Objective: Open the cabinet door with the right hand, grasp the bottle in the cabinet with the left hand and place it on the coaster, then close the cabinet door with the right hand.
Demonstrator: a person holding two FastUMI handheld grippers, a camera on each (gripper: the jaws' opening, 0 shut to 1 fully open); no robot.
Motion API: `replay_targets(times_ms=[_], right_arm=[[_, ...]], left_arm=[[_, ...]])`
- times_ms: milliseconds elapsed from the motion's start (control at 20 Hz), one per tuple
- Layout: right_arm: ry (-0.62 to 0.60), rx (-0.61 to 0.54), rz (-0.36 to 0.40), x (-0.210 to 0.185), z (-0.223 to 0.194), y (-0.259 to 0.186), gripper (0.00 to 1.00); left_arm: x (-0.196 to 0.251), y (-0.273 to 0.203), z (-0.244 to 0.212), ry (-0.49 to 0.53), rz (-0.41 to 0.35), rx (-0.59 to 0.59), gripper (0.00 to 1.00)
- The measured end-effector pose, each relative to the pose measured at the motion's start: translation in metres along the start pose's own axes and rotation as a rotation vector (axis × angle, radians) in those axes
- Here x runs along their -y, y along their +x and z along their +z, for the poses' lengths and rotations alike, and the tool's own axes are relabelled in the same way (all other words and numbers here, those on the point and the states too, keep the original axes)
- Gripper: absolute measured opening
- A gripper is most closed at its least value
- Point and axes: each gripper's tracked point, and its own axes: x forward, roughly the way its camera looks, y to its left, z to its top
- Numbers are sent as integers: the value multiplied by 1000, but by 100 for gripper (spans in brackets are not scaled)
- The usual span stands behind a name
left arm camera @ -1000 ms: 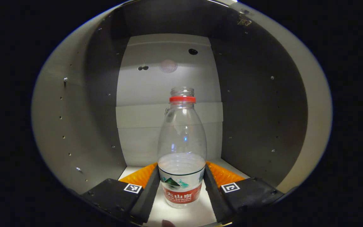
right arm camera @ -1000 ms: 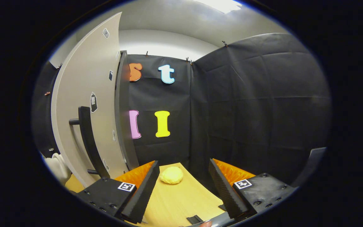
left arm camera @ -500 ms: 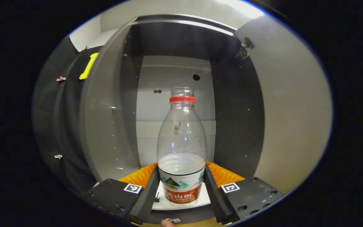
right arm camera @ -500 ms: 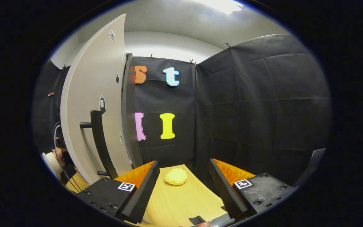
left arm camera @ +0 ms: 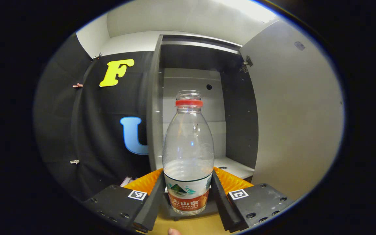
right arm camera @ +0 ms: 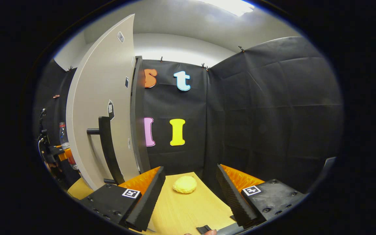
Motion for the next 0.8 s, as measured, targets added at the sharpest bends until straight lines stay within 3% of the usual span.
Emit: replay_targets(times_ms=[500, 800], right_arm=[[6, 31, 9, -9, 11, 1, 98], [39, 21, -1, -9, 14, 6, 98]], left_arm=[[-34, -77, -95, -21, 10, -4, 76], [-40, -104, -176, -44, 16, -42, 76]])
